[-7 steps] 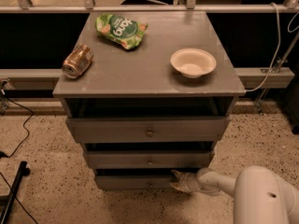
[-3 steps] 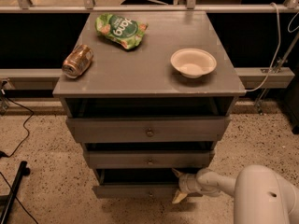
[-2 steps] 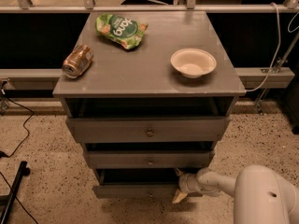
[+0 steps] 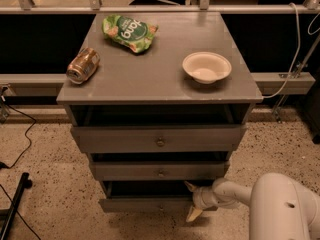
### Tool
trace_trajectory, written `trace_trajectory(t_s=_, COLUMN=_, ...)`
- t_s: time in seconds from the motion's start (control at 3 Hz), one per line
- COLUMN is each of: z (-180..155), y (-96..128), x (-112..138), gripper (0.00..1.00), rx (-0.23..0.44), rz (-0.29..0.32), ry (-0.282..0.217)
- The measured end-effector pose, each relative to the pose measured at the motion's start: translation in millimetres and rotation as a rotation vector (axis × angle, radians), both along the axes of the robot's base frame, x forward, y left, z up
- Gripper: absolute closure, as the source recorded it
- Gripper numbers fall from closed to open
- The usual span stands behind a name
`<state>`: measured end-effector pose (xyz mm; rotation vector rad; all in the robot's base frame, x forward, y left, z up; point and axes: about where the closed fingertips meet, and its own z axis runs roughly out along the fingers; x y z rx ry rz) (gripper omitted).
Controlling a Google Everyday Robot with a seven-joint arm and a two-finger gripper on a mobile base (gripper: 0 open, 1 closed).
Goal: Open bottom drawer
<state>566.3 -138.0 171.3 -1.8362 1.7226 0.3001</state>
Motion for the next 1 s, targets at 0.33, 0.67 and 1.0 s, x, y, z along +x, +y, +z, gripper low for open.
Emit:
trace_trajectory(t_s=0.33, z=0.5, y=5.9, x=-28.4, gripper=0.20, rx=0.005, rz=0.061, ry=0.079)
trace_trajectory(t_s=0.67, z=0.3, y=9.4, x=-51.7, gripper=0.43, rx=0.008, rz=0.102, ry=0.143)
trace_trajectory(t_s=1.0, z=10.2, y=12.7, x=-64.2, gripper=0.66, rx=0.045, rz=0.134, ry=0.178)
